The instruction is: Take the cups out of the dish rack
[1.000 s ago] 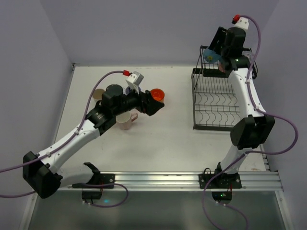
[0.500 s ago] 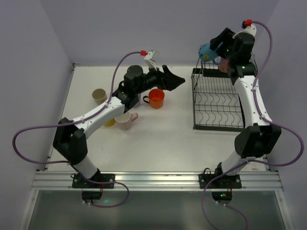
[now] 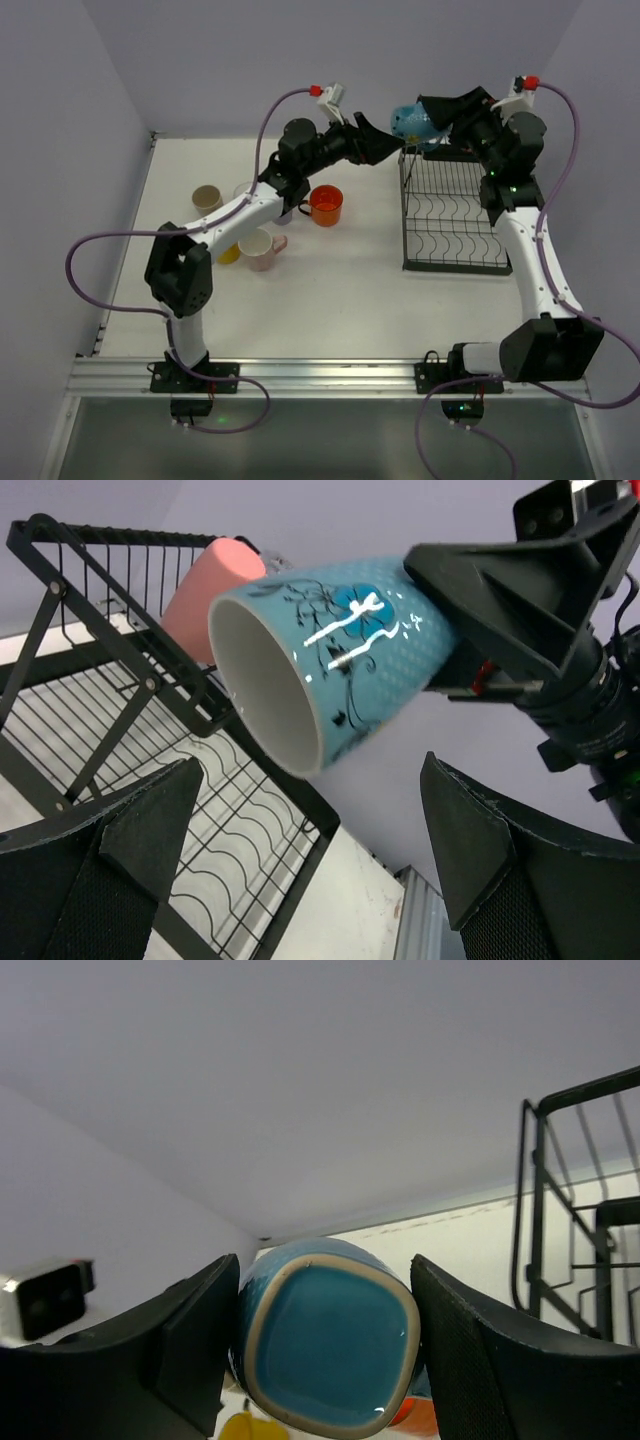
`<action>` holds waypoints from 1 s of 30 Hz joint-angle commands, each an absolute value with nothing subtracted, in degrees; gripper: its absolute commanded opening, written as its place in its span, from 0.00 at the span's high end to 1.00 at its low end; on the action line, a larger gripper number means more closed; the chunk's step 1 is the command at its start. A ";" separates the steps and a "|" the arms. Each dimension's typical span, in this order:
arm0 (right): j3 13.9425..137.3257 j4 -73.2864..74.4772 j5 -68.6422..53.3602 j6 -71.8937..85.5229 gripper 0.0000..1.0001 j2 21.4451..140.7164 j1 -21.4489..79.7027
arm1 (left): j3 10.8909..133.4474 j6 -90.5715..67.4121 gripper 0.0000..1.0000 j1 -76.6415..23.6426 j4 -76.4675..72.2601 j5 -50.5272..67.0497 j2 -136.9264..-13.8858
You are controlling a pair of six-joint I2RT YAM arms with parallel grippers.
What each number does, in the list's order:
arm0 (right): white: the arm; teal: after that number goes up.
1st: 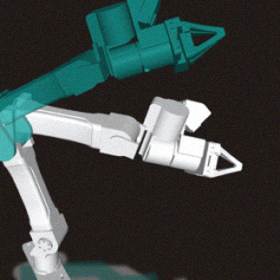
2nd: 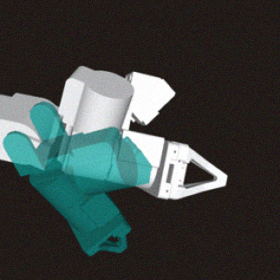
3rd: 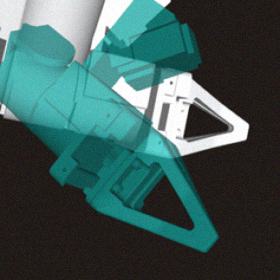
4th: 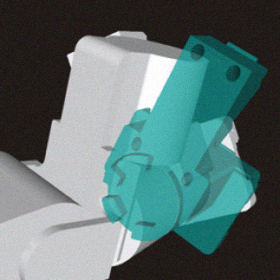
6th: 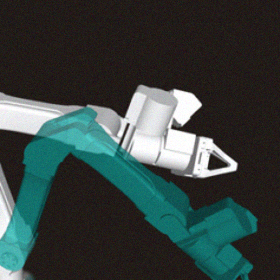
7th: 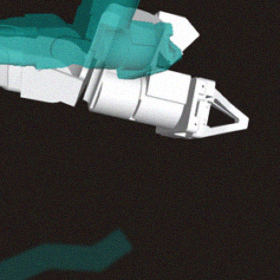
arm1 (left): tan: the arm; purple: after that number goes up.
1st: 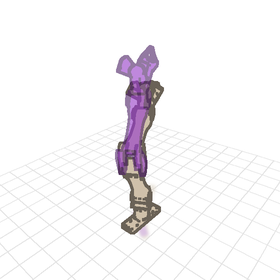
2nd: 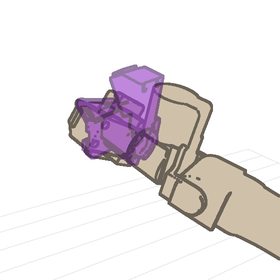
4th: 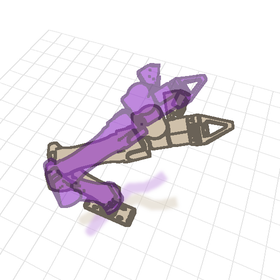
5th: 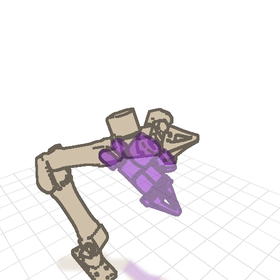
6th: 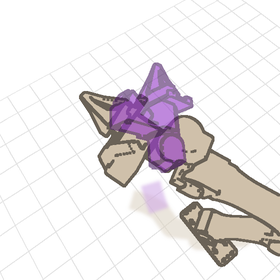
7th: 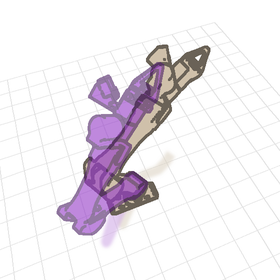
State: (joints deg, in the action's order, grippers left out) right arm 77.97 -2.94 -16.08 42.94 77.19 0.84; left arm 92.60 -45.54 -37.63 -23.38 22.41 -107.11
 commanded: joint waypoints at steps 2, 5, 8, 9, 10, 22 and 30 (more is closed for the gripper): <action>73.05 -18.01 -26.62 53.51 0.94 74.18 0.97 | 94.57 -49.65 0.04 -37.27 -31.80 24.43 -107.84; 69.44 -21.79 -29.00 57.02 0.94 74.27 1.32 | 92.20 -51.32 0.16 -37.27 -37.16 25.75 -107.14; 66.28 -25.74 -30.93 60.45 0.94 75.23 1.67 | 89.48 -52.55 0.30 -37.44 -41.04 26.72 -106.00; 65.49 -28.01 -31.29 61.43 0.94 75.50 1.93 | 88.86 -52.73 0.34 -37.44 -41.57 27.24 -105.47; 64.00 -29.08 -31.72 62.31 0.94 75.85 2.11 | 87.55 -52.91 0.48 -37.44 -42.70 27.59 -105.21; 52.84 -34.81 -34.37 63.12 0.01 74.01 8.35 | 74.98 -40.73 1.00 -37.18 -29.65 23.83 -88.52; 39.14 -25.23 -31.12 53.36 0.01 64.26 9.84 | 76.28 -24.53 1.00 -37.26 11.36 12.84 -71.73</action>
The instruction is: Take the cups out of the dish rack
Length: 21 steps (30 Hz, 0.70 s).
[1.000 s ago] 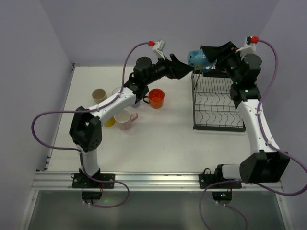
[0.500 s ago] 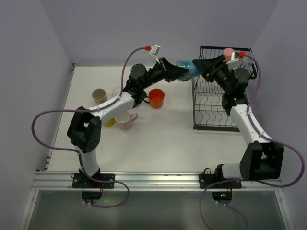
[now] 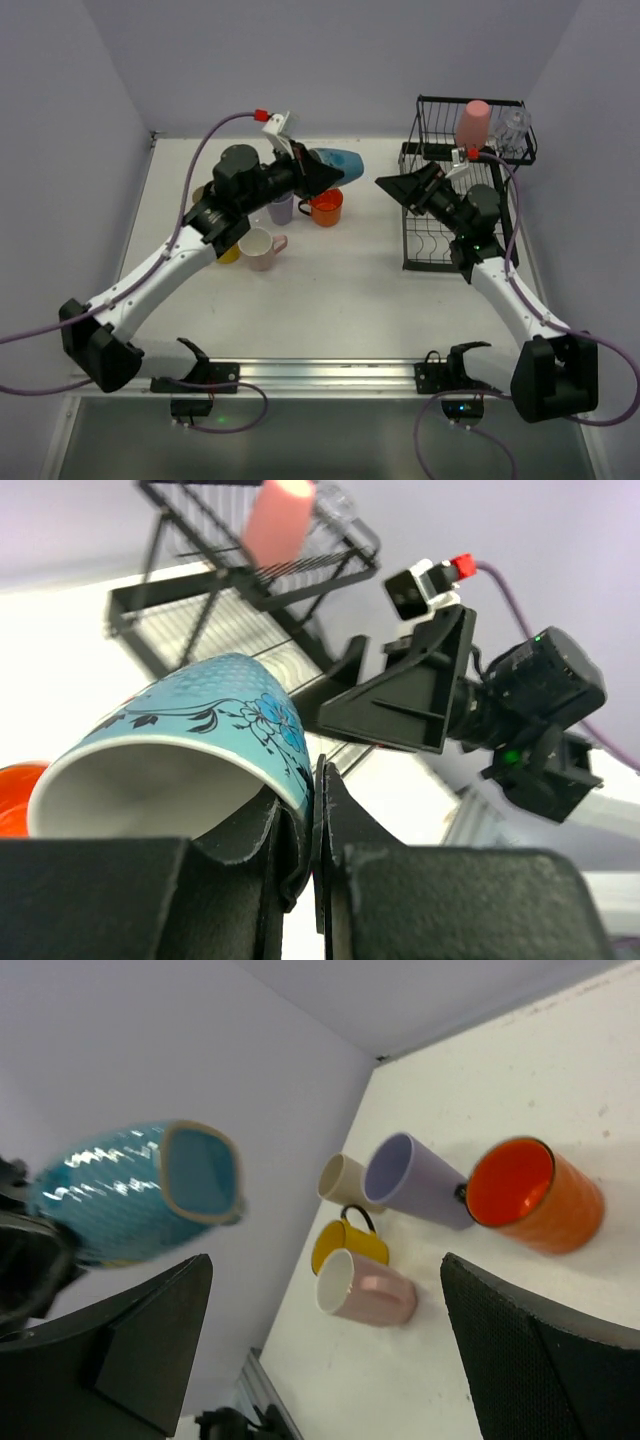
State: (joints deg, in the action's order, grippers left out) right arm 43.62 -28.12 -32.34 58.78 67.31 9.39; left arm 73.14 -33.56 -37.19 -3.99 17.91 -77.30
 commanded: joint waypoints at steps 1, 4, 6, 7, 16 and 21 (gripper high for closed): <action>37.98 -24.53 -30.42 51.87 0.01 62.33 9.84 | 76.55 -23.04 1.00 -37.18 14.38 12.40 -71.28; 34.02 -21.46 -27.96 48.80 0.01 58.99 9.84 | 76.12 -21.28 1.00 -37.27 23.53 12.48 -71.10; 32.79 -18.20 -26.46 47.12 0.01 55.12 9.93 | 75.41 -20.22 1.00 -37.44 28.36 12.83 -73.20; 32.70 -17.15 -25.76 45.72 0.01 53.89 9.84 | 74.37 -19.17 1.00 -37.53 29.43 12.66 -74.00; 33.93 -7.83 -20.04 39.38 0.01 43.95 9.84 | 74.26 -13.72 1.00 -41.13 34.19 6.77 -85.67; 32.44 -8.26 -20.21 39.29 0.01 43.42 10.02 | 76.46 -11.69 1.00 -43.68 34.45 4.22 -90.61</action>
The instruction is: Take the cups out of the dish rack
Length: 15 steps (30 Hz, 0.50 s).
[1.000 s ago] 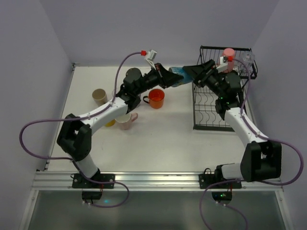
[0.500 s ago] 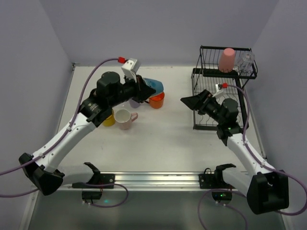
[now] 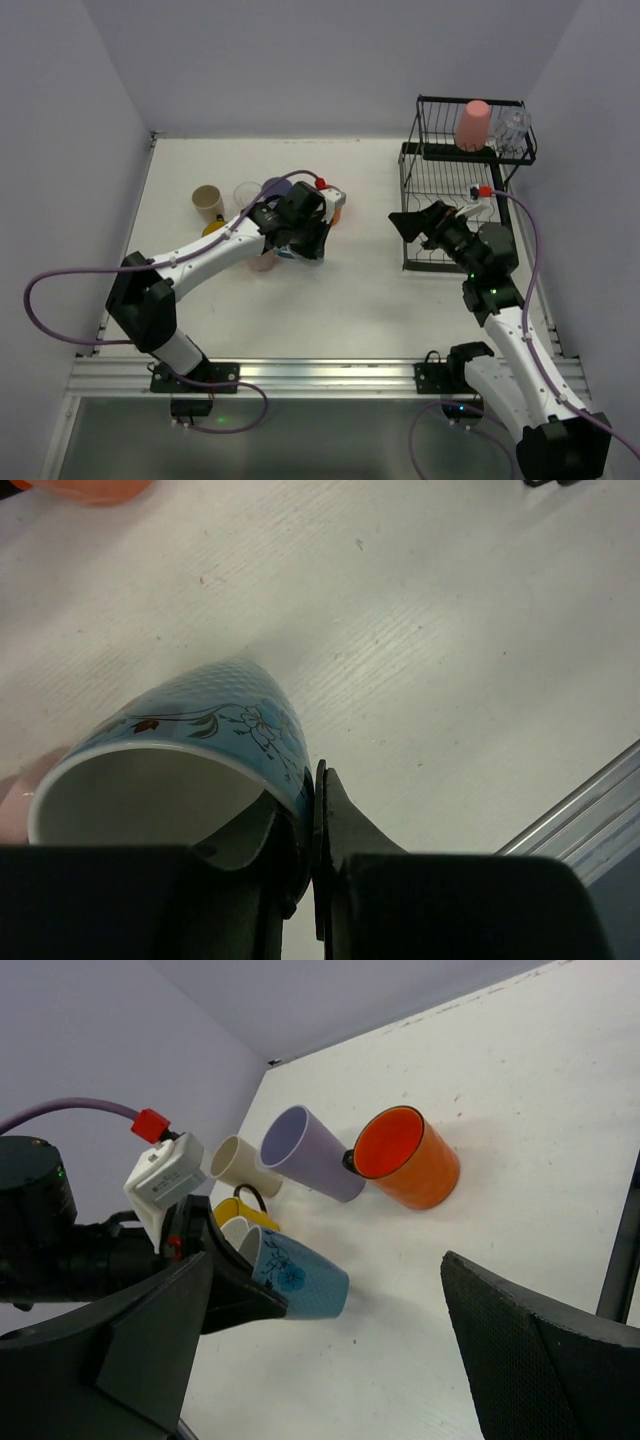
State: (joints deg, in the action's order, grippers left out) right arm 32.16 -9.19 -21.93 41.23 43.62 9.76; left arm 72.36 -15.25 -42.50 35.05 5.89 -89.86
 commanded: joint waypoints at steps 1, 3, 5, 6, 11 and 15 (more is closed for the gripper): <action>32.17 -8.44 -20.48 39.46 0.01 43.50 10.02 | 76.73 -11.17 1.00 -43.86 34.45 4.13 -91.31; 31.73 -9.14 -20.92 39.64 0.01 43.86 10.02 | 77.17 -10.72 1.00 -44.12 34.54 3.69 -93.24; 31.47 -9.49 -21.01 39.64 0.01 44.47 10.02 | 77.34 -10.11 1.00 -44.30 34.54 3.08 -94.74; 31.29 -9.75 -21.18 39.64 0.01 44.73 10.02 | 77.43 -10.02 1.00 -44.30 34.45 2.73 -95.18; 30.94 -11.07 -21.44 39.90 0.01 45.88 10.02 | 78.92 -9.32 0.99 -44.38 34.72 0.97 -98.61; 31.11 -11.34 -21.18 39.99 0.01 45.70 10.02 | 80.07 -9.05 0.88 -44.47 34.80 0.35 -100.37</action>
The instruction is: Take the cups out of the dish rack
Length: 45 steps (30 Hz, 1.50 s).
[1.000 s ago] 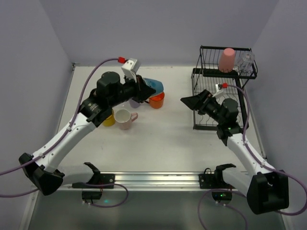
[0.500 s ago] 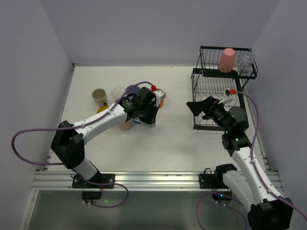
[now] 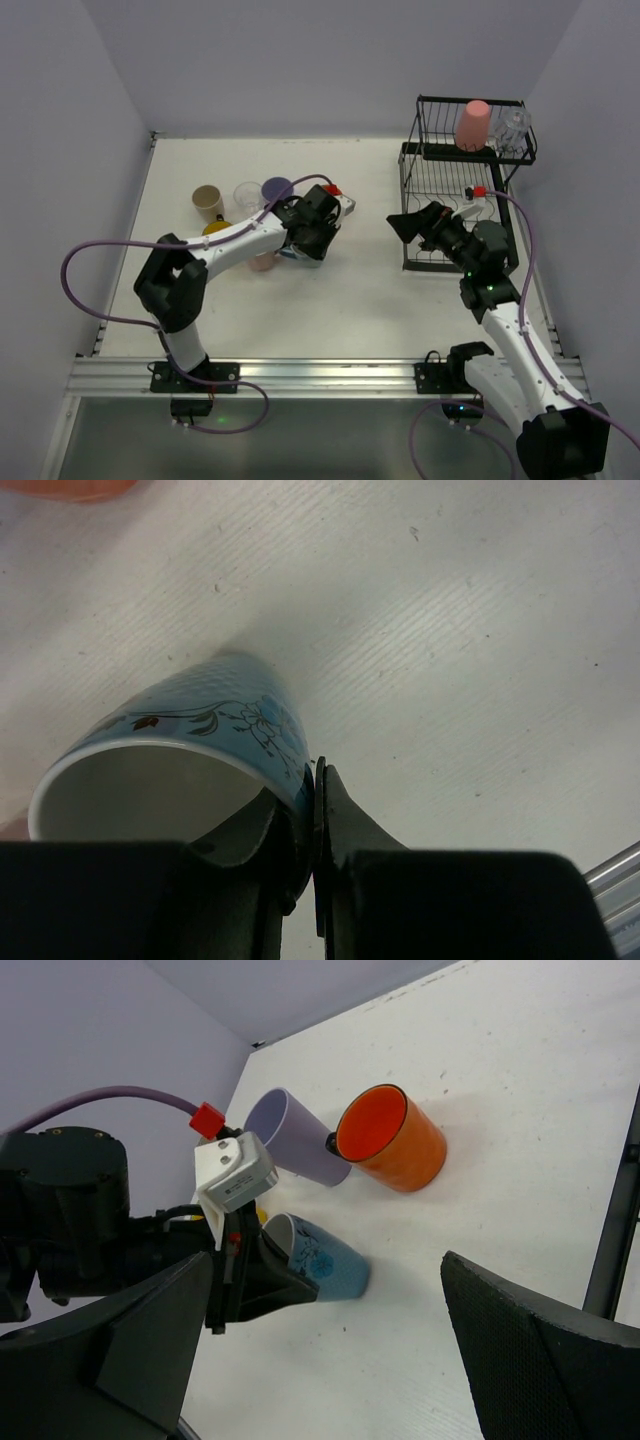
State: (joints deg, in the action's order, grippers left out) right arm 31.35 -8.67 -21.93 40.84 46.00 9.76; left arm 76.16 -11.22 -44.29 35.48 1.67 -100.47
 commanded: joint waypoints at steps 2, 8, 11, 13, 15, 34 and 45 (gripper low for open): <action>31.29 -10.99 -20.92 39.82 0.01 45.27 10.02 | 80.42 -9.05 0.84 -44.47 34.72 -1.57 -101.16; 33.92 -8.44 -18.90 37.97 0.01 43.42 10.02 | 80.60 -9.05 0.60 -44.47 34.72 -2.81 -102.22; 36.20 -6.34 -16.36 36.48 0.01 42.72 9.93 | 80.68 -9.40 0.34 -44.56 35.15 -3.25 -101.87; 38.92 -3.62 -13.38 34.20 0.01 42.71 10.02 | 80.95 -9.84 0.00 -44.56 35.16 -3.69 -100.56; 42.95 -1.42 -11.09 31.05 0.01 43.41 10.02 | 81.65 -10.37 0.00 -44.56 34.89 -4.13 -98.89; 84.69 14.76 15.99 10.38 0.07 76.97 0.26 | 60.92 -10.38 0.00 -44.65 16.35 1.07 -58.37; 107.39 23.99 18.01 0.71 0.12 99.74 0.26 | 52.47 -7.12 0.00 -44.47 13.71 -4.49 -53.96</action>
